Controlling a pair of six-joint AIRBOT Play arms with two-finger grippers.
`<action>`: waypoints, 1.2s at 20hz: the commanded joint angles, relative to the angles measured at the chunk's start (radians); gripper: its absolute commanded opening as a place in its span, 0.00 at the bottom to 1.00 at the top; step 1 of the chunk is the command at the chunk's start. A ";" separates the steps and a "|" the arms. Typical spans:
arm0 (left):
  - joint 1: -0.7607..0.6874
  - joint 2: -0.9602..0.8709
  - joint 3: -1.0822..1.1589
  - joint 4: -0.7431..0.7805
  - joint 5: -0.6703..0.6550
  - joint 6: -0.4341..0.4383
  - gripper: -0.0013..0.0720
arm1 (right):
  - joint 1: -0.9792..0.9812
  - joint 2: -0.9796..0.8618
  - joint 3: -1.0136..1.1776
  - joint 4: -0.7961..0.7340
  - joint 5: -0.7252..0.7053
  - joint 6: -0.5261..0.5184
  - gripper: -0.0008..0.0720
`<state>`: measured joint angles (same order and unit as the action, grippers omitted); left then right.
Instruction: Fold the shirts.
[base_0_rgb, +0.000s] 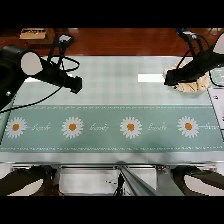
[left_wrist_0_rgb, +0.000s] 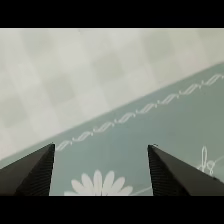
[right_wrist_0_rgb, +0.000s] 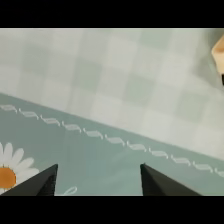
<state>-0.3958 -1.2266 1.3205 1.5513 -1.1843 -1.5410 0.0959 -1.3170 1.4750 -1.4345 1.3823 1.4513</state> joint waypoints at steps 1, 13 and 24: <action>-0.002 -0.005 0.001 -0.008 0.093 0.002 0.96 | 0.000 0.000 0.001 0.040 -0.217 -0.005 0.81; -0.002 -0.005 0.001 -0.006 0.153 0.002 0.96 | -0.283 -0.184 0.001 -0.634 -0.649 0.630 0.81; -0.002 -0.001 0.002 -0.006 0.152 0.003 0.96 | -0.431 -0.429 0.001 -0.172 -0.580 0.331 0.83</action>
<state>-0.3973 -1.2289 1.3209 1.5444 -1.0313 -1.5383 -0.3222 -1.6997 1.4750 -1.6585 0.8059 1.8256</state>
